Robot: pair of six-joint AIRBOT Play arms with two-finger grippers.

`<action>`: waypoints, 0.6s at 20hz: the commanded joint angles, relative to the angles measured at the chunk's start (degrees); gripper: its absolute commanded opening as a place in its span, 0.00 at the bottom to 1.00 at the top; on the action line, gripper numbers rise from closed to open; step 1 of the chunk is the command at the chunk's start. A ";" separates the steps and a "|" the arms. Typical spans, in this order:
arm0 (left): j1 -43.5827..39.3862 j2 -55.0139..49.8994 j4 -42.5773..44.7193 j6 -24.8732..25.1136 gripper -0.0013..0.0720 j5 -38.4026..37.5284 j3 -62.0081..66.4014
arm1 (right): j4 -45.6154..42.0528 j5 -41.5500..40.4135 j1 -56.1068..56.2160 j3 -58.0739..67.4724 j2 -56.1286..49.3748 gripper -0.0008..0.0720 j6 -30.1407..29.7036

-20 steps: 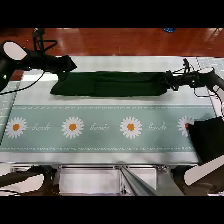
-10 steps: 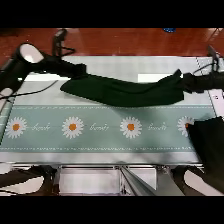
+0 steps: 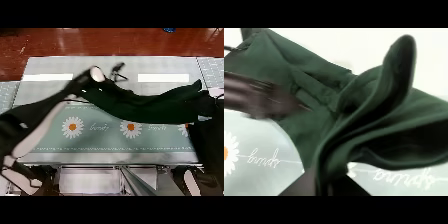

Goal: Fold the shirts.

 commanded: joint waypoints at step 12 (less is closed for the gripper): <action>4.72 -4.59 -5.20 -1.55 0.04 -11.19 12.13 | 6.80 -1.75 3.21 0.09 -3.17 0.04 -1.29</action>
